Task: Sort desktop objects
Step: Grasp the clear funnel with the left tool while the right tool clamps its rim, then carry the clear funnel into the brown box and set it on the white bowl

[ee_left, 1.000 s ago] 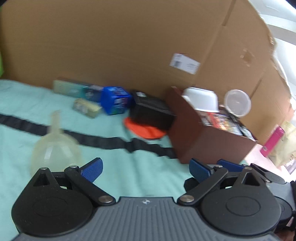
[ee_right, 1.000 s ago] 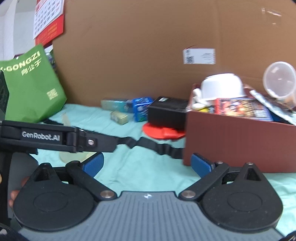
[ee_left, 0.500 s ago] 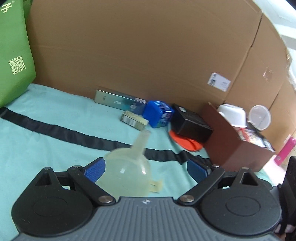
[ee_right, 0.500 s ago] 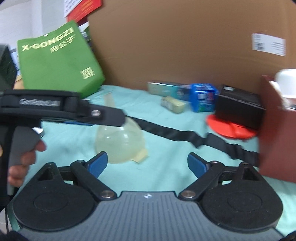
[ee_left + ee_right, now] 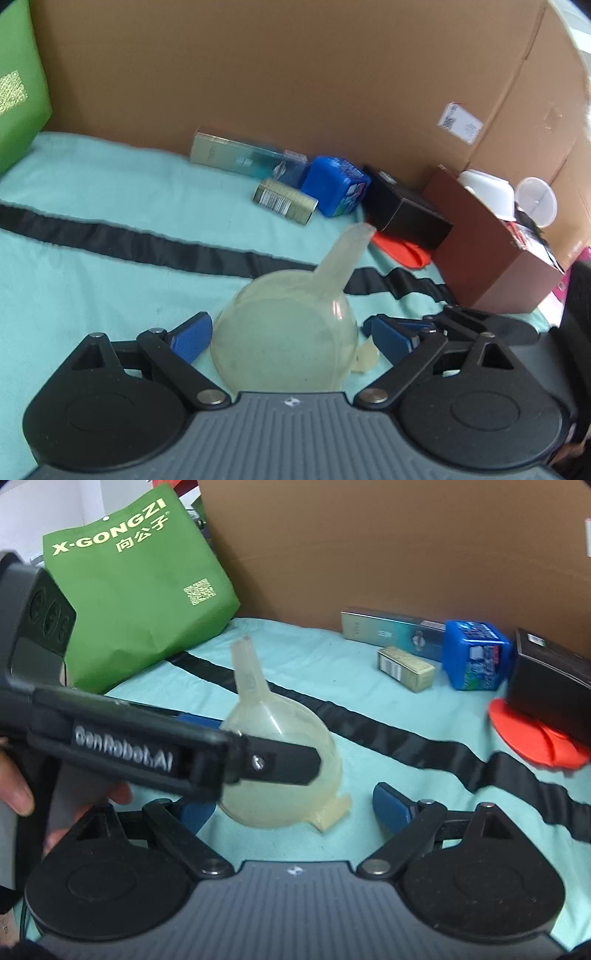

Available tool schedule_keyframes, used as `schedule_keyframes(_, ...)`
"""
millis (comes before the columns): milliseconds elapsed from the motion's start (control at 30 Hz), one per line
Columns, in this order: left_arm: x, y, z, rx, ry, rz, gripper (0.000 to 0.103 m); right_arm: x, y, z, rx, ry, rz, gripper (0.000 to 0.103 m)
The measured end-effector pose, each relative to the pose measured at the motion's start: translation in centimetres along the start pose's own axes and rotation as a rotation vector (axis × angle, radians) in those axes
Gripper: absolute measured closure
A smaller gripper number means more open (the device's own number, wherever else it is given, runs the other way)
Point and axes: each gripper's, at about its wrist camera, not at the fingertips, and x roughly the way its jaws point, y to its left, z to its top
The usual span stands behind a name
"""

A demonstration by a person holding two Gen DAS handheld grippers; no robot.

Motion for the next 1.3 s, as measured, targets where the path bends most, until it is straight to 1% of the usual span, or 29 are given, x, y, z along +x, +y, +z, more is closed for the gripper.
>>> schedule_keyframes(100, 0.2, -0.1, 0.0, 0.030, 0.004, -0.002, 0.006, 0.9, 0.4, 0.4, -0.031, 0.005, -0.002, 0.013)
schedule_keyframes(200, 0.2, -0.1, 0.1, 0.037, 0.005, -0.004, 0.008, 1.7, 1.5, 0.6, -0.098, 0.017, -0.031, 0.012)
schedule_keyframes(267, 0.2, -0.1, 0.1, 0.038, 0.004, -0.001, 0.013, 2.1, 2.2, 0.6, -0.142, 0.024, -0.055, 0.016)
schedule_keyframes(300, 0.2, 0.0, 0.1, 0.033, 0.003, -0.002, 0.014, 2.2, 2.3, 0.6, -0.149, 0.022, -0.052, 0.018)
schedule_keyframes(567, 0.2, -0.4, 0.2, 0.034, 0.014, 0.009, 0.015, 1.9, 2.2, 0.4, -0.133, 0.017, -0.056, 0.020)
schedule_keyframes(733, -0.4, -1.7, 0.4, 0.055, 0.010, 0.012, 0.015, 0.5, 1.9, 0.2, -0.103, -0.002, -0.059, 0.020)
schedule_keyframes(867, -1.5, -4.0, 1.2, 0.098, -0.023, 0.008, 0.015, -1.9, 1.6, 0.6, -0.098, -0.054, -0.078, 0.020)
schedule_keyframes(1000, -2.4, -7.1, 2.6, 0.163, -0.070, -0.012, 0.015, -5.0, 0.7, 1.1, -0.101, -0.125, -0.118, 0.020)
schedule_keyframes(1133, -2.8, -11.2, 4.1, 0.231, -0.125, -0.051, 0.015, -8.7, -0.8, 1.8, -0.089, -0.202, -0.179, 0.020)
schedule_keyframes(1300, -2.4, -16.9, 6.0, 0.309, -0.181, -0.121, 0.014, -13.4, -4.1, 2.4, -0.073, -0.293, -0.269, 0.020)
